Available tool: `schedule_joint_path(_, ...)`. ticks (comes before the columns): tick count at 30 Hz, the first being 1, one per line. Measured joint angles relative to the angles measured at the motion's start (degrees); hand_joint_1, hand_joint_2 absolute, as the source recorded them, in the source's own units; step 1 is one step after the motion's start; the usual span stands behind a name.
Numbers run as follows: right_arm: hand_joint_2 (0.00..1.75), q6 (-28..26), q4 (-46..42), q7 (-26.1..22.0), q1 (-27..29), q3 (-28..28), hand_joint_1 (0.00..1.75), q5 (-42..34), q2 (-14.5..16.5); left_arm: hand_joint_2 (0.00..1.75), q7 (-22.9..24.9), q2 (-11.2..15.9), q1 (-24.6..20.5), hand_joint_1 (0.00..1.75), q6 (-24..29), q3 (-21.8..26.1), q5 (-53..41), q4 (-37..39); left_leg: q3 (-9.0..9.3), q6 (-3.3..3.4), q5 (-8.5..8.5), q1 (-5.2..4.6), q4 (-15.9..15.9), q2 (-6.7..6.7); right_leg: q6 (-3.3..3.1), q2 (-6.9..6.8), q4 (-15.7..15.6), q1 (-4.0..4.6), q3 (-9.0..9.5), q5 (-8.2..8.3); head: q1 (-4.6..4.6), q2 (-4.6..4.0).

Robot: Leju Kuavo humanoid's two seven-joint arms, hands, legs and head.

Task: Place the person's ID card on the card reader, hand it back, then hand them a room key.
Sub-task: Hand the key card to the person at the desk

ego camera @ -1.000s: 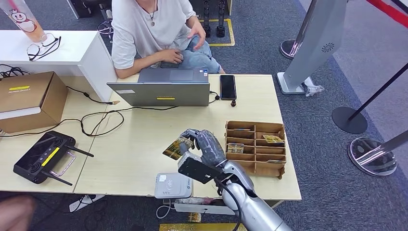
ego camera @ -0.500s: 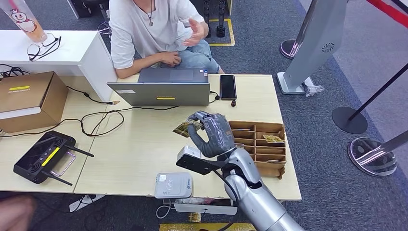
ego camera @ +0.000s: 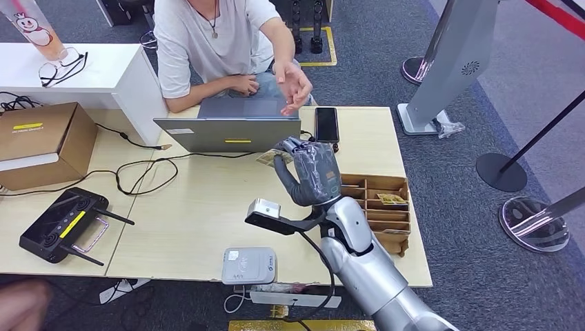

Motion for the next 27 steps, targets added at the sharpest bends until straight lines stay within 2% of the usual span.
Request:
schedule_joint_path(12, 1.75, -8.4, 2.9, 5.4, -2.6, -0.9, 1.75, 13.5, 1.2, 0.00, 0.0, 0.0, 0.3, 0.00, 0.2, 0.5, 0.0, 0.0, 0.00, 0.00, 0.00, 0.00, 0.0, 0.00, 0.00, 0.00, 0.0, 0.00, 0.00, 0.00, -0.01, 0.00)
schedule_joint_path(19, 1.75, -8.8, 2.3, 6.9, -2.5, -4.9, 1.75, 23.8, 2.8, 0.00, 0.1, 0.0, 0.7, 0.00, 0.3, 0.9, -0.4, 0.0, 0.00, 0.00, 0.00, 0.00, 0.0, 0.00, 0.00, 0.00, 0.0, 0.00, -0.01, 0.00, 0.00, 0.00)
schedule_joint_path(27, 1.75, -8.8, 2.2, 7.6, -2.4, -7.3, 1.75, 25.8, 3.8, 0.00, 0.1, 0.0, 0.9, 0.00, 0.3, 1.0, -0.5, 0.0, 0.00, 0.00, 0.00, 0.00, 0.0, 0.00, 0.00, 0.00, 0.0, 0.00, 0.00, 0.00, 0.00, 0.00)
